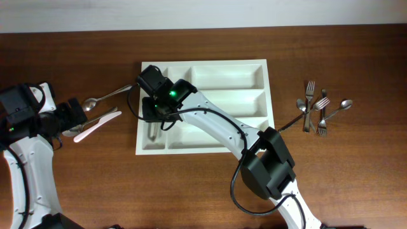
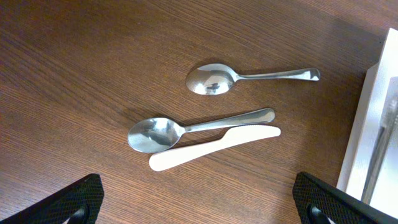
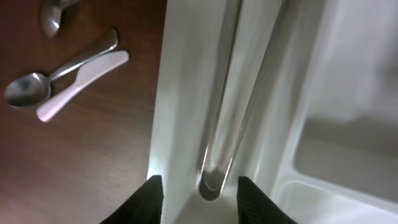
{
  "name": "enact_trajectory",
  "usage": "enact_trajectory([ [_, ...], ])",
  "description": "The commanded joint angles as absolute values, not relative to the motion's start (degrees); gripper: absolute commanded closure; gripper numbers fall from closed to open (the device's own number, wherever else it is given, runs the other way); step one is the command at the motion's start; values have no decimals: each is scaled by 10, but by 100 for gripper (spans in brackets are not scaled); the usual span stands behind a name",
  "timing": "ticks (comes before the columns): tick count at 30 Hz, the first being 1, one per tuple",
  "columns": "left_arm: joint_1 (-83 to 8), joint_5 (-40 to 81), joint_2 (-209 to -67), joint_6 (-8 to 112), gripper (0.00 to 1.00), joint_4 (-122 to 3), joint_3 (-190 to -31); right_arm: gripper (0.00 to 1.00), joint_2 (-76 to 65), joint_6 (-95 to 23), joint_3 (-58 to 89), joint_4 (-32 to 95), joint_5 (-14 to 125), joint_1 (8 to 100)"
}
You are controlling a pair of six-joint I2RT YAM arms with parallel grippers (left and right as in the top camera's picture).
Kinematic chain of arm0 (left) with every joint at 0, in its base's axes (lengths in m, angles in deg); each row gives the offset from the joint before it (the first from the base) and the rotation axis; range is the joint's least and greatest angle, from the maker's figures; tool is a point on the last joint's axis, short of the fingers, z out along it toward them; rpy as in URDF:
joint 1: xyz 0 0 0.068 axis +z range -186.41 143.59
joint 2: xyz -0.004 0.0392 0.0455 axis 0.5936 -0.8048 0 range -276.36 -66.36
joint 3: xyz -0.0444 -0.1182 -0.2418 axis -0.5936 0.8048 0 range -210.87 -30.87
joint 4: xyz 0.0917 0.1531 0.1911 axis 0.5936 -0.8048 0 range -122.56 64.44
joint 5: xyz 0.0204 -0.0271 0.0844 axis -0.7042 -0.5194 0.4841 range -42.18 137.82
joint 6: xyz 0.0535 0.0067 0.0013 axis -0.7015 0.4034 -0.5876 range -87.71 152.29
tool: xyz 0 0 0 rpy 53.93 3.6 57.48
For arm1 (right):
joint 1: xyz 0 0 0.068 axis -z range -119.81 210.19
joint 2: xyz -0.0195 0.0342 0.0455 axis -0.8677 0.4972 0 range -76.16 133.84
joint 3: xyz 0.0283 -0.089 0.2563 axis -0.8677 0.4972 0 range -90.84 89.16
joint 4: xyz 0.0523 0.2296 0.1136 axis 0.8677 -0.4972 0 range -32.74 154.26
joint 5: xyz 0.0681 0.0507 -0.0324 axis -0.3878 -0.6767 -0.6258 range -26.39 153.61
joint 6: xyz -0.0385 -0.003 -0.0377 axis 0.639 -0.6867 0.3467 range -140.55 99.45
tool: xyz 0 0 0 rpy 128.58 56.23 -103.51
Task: Pack container
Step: 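Lower the tongs into the tray's long left slot and release, then return the right gripper to the forks and grasp one fork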
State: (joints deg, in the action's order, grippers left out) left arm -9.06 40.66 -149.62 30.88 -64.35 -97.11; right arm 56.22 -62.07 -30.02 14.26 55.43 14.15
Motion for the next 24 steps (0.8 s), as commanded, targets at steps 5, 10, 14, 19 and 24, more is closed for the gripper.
enact_trajectory([
  [5, -89, 397, -1499, 314, 1, -644, -980, 60, 510, -525, -335, 87, 588, 195],
  [10, -89, 397, -1499, 314, 1, -644, -980, 57, 456, -393, -335, 19, 610, 292],
  [14, -89, 397, -1499, 314, 1, -644, -980, 53, 417, -373, -335, -40, 658, 404],
  [19, -89, 397, -1499, 314, 1, -644, -980, 51, 417, -373, -334, -107, 660, 564],
  [24, -89, 397, -1499, 314, 1, -644, -980, 53, 445, -390, -329, -139, 605, 682],
])
